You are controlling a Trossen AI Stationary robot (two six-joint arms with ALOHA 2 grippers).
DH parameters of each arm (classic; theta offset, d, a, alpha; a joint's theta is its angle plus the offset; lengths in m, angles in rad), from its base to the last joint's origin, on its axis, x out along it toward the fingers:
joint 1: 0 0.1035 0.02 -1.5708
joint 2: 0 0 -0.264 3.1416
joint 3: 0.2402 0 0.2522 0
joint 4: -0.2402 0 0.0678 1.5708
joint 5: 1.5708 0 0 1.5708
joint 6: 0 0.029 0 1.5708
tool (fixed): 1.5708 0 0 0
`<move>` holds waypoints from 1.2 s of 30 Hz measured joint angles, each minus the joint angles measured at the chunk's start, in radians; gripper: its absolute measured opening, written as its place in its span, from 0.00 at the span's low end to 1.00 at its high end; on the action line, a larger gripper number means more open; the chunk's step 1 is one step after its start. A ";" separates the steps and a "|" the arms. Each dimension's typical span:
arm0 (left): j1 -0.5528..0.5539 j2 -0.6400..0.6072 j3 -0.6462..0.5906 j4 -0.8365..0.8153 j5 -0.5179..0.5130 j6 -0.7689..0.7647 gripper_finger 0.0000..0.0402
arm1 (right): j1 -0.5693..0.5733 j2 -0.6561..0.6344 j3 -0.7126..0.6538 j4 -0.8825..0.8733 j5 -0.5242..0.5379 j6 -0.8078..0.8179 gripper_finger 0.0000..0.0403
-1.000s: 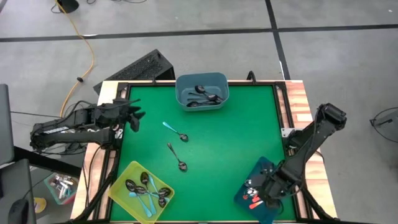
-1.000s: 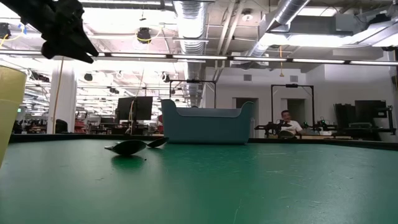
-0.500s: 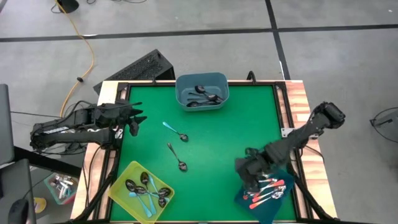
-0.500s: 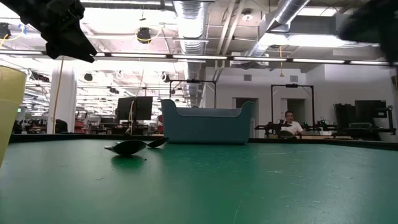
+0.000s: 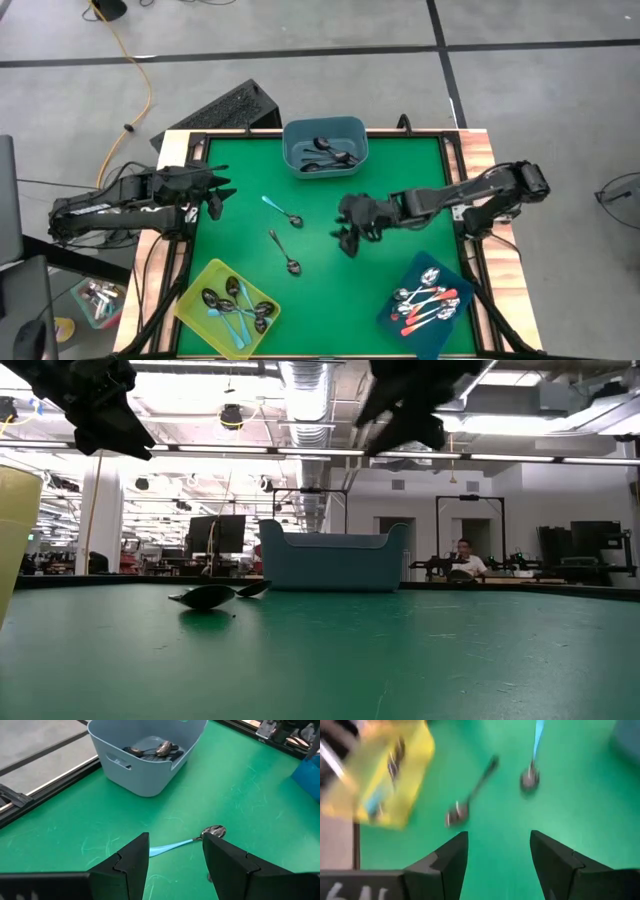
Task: Sort silverware by color (type)
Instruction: Put the light blue spoon into the yellow bin
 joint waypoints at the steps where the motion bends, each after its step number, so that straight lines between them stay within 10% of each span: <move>1: 0.000 0.000 0.000 0.000 0.000 0.000 0.42 | -0.011 0.018 0.001 0.075 0.004 -0.018 0.55; 7: 0.000 0.000 0.000 0.000 0.000 0.000 0.42 | -0.053 0.097 0.025 0.271 0.027 -0.072 0.55; 36: 0.000 0.000 0.000 0.000 -0.009 -0.011 0.42 | -0.132 0.795 0.851 -0.259 0.109 -0.273 0.48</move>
